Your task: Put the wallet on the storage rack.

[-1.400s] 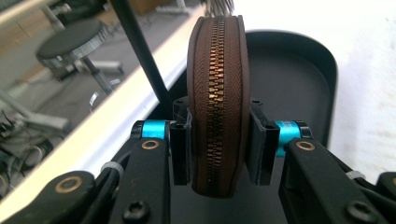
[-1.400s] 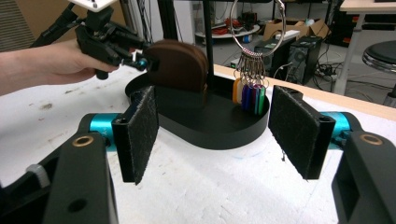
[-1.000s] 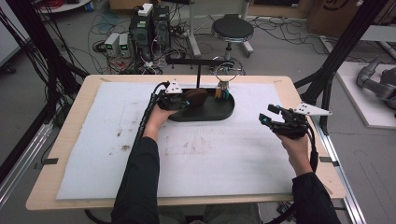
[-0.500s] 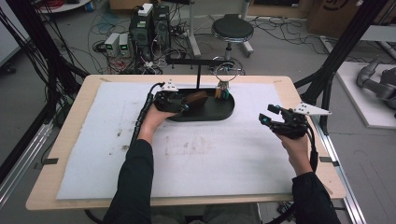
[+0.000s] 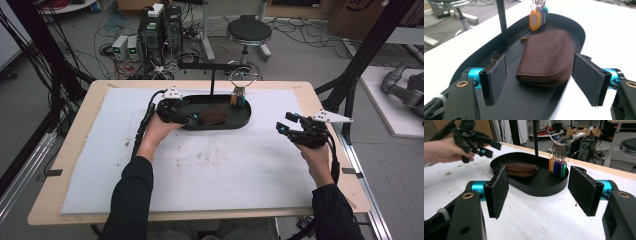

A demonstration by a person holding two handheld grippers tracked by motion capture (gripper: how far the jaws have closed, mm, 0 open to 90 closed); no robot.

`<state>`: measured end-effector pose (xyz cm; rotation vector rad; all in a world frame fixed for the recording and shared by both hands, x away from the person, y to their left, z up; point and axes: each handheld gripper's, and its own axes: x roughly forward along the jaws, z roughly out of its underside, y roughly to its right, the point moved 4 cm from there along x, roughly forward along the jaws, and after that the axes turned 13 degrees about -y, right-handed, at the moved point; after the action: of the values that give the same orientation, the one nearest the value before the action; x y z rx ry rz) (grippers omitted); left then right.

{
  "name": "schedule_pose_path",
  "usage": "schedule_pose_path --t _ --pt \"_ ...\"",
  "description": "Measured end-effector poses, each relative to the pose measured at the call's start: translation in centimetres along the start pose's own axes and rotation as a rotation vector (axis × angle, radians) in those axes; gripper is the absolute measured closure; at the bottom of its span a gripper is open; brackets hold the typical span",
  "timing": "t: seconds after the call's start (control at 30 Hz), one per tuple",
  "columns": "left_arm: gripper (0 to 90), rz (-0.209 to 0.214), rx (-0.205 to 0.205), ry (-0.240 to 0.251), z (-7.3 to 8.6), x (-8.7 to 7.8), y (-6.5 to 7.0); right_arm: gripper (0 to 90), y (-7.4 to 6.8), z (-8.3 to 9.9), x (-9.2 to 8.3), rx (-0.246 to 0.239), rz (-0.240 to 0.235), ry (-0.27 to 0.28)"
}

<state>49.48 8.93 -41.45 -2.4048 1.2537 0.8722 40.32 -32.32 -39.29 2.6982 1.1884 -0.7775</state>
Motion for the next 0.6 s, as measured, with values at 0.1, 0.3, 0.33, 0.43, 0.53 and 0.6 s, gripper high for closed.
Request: schedule_pose_path --t 0.1,0.3,0.33,0.43,0.53,0.6 --pt "25.9 0.004 0.008 0.025 0.0 -1.6 0.9 32.6 0.2 0.0 0.0 0.008 0.0 -0.002" --pt "25.2 0.015 0.022 0.072 0.4 -5.2 3.7 31.1 0.2 0.0 0.0 0.011 0.005 -0.009" --pt "25.2 0.015 0.022 0.072 0.4 -5.2 3.7 31.0 0.2 0.1 -0.1 0.012 0.002 -0.009" --pt "25.2 0.015 0.031 0.089 0.8 -6.7 5.0 30.3 0.3 0.1 -0.1 0.014 0.002 -0.01" --pt "25.2 0.021 0.039 0.111 1.6 -8.7 6.8 27.8 0.3 0.0 -0.3 0.015 0.003 -0.008" --pt "25.2 0.019 0.036 0.113 1.9 -9.2 7.2 27.6 0.2 0.0 -0.3 0.012 0.003 -0.011"
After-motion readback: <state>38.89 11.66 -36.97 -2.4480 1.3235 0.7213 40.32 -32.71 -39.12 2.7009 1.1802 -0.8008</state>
